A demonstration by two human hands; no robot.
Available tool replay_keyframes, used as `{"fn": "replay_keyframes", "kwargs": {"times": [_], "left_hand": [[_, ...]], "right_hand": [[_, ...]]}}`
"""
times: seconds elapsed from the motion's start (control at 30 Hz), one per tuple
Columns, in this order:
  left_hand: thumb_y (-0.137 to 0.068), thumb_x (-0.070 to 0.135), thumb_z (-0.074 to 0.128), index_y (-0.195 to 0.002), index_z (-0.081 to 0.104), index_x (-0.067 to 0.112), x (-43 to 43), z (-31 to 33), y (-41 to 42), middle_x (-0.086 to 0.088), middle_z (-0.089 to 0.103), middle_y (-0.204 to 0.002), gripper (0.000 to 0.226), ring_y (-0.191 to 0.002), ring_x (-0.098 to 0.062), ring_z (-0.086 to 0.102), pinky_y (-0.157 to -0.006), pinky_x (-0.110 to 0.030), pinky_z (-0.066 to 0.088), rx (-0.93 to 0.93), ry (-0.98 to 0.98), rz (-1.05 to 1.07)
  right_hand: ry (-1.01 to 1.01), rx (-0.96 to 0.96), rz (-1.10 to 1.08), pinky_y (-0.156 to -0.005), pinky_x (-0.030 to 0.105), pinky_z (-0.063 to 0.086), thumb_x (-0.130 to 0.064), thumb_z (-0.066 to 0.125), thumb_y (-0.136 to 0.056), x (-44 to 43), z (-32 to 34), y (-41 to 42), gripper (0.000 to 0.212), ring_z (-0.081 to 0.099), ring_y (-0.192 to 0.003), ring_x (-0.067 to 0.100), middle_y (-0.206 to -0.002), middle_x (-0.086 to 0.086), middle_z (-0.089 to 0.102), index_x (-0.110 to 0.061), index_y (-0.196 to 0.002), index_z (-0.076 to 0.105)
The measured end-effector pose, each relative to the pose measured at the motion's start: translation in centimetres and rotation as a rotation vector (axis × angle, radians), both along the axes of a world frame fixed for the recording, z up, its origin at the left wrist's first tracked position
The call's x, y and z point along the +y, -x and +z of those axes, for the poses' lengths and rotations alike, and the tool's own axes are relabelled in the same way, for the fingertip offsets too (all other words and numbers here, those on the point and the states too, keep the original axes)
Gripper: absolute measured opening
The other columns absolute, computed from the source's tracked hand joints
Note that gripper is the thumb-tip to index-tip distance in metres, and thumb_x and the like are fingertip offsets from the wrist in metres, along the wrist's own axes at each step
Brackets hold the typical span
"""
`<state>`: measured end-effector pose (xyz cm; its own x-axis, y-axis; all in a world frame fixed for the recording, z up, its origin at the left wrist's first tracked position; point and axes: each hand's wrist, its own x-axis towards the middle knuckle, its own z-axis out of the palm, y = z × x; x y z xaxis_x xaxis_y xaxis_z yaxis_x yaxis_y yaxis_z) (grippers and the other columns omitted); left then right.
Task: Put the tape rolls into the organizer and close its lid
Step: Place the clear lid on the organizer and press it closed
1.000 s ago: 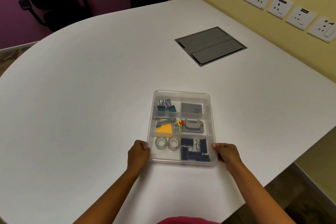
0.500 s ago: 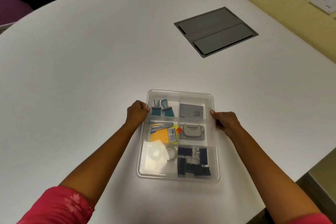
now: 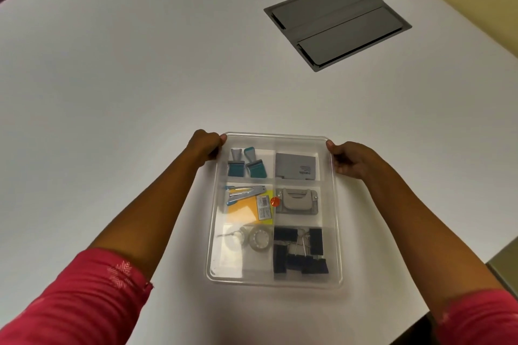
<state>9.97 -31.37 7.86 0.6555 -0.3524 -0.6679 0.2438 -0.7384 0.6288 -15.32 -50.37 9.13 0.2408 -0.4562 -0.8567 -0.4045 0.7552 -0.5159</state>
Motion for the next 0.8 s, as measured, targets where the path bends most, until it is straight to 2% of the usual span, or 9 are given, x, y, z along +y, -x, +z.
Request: {"fn": "replay_keyframes", "kwargs": {"times": [0.17, 0.23, 0.3, 0.33, 0.43, 0.5, 0.57, 0.67, 0.8], "left_hand": [[-0.09, 0.021, 0.061, -0.104, 0.054, 0.0, 0.0, 0.2, 0.0, -0.015, 0.056, -0.101, 0.026, -0.091, -0.028, 0.055, -0.08, -0.033, 0.049, 0.053, 0.033, 0.035], [-0.089, 0.022, 0.062, -0.11, 0.058, 0.0, 0.5, 0.2, 0.4, -0.019, 0.06, -0.106, 0.031, -0.093, -0.028, 0.057, -0.089, -0.036, 0.051, 0.008, 0.063, 0.032], [-0.09, 0.022, 0.061, -0.111, 0.062, 0.002, 1.4, 0.4, 1.5, -0.02, 0.064, -0.117, 0.029, -0.101, -0.029, 0.06, -0.099, -0.041, 0.05, -0.145, 0.106, -0.025], [-0.091, 0.02, 0.059, -0.116, 0.062, 0.002, 2.0, 0.5, 2.4, -0.018, 0.063, -0.122, 0.031, -0.108, -0.031, 0.06, -0.102, -0.04, 0.048, -0.258, 0.117, -0.074], [-0.097, 0.017, 0.048, -0.139, 0.045, 0.01, 4.6, 0.5, 5.9, -0.011, 0.049, -0.144, 0.043, -0.131, -0.028, 0.049, -0.108, -0.034, 0.038, -0.544, 0.192, -0.241], [-0.1, 0.03, 0.036, -0.149, 0.025, 0.017, 6.6, -0.1, 8.4, -0.004, 0.03, -0.157, 0.052, -0.144, -0.023, 0.031, -0.116, -0.037, 0.028, -0.611, 0.2, -0.338], [-0.095, 0.052, 0.019, -0.152, 0.011, 0.02, 8.4, -0.7, 10.4, 0.0, 0.013, -0.162, 0.067, -0.149, -0.019, 0.013, -0.122, -0.042, 0.015, -0.636, 0.157, -0.404], [-0.077, 0.077, -0.006, -0.151, 0.004, 0.022, 10.0, -1.5, 12.2, 0.001, 0.006, -0.162, 0.093, -0.15, -0.018, 0.004, -0.123, -0.04, 0.004, -0.658, 0.118, -0.445], [-0.069, 0.084, -0.01, -0.146, -0.001, 0.026, 10.3, -1.9, 12.6, 0.0, 0.006, -0.162, 0.097, -0.15, -0.02, 0.004, -0.123, -0.042, 0.003, -0.685, 0.115, -0.467]], "right_hand": [[0.009, 0.001, -0.014, -0.058, 0.03, 0.049, -0.011, 0.067, -0.087, 0.1, 0.0, -0.1, 0.011, 0.055, -0.065, 0.015, -0.075, 0.004, 0.059, -0.006, -0.085, 0.057], [0.09, 0.004, -0.017, -0.059, 0.029, 0.05, -0.013, 0.07, -0.085, 0.7, 0.2, 0.1, 0.014, 0.055, -0.065, 0.016, -0.075, 0.006, 0.06, -0.005, -0.082, 0.059], [0.305, 0.057, 0.03, -0.065, 0.031, 0.052, -0.015, 0.071, -0.084, 1.9, 0.0, 0.4, 0.016, 0.056, -0.069, 0.019, -0.081, 0.011, 0.062, -0.003, -0.087, 0.061], [0.453, 0.093, 0.06, -0.072, 0.034, 0.053, -0.015, 0.069, -0.086, 2.7, -0.1, 0.6, 0.019, 0.056, -0.073, 0.02, -0.09, 0.012, 0.063, -0.004, -0.098, 0.061], [0.905, 0.114, 0.207, -0.091, 0.035, 0.047, -0.008, 0.055, -0.093, 6.4, -0.2, 1.8, 0.039, 0.057, -0.096, 0.021, -0.113, 0.008, 0.058, -0.016, -0.129, 0.043], [1.094, 0.107, 0.307, -0.103, 0.033, 0.035, -0.014, 0.05, -0.096, 9.3, -0.6, 2.8, 0.044, 0.047, -0.121, 0.023, -0.135, 0.009, 0.05, -0.016, -0.138, 0.037], [1.19, 0.177, 0.391, -0.111, 0.038, 0.022, -0.028, 0.046, -0.098, 11.9, -1.3, 3.9, 0.051, 0.031, -0.137, 0.025, -0.149, 0.009, 0.037, -0.015, -0.144, 0.03], [1.26, 0.295, 0.522, -0.117, 0.045, 0.005, -0.042, 0.036, -0.096, 13.9, -2.4, 4.7, 0.062, 0.01, -0.145, 0.026, -0.157, 0.007, 0.019, -0.015, -0.148, 0.017], [1.286, 0.344, 0.589, -0.119, 0.048, 0.002, -0.043, 0.032, -0.094, 14.3, -3.1, 4.9, 0.066, 0.002, -0.146, 0.025, -0.159, 0.007, 0.011, -0.014, -0.149, 0.011]]}}
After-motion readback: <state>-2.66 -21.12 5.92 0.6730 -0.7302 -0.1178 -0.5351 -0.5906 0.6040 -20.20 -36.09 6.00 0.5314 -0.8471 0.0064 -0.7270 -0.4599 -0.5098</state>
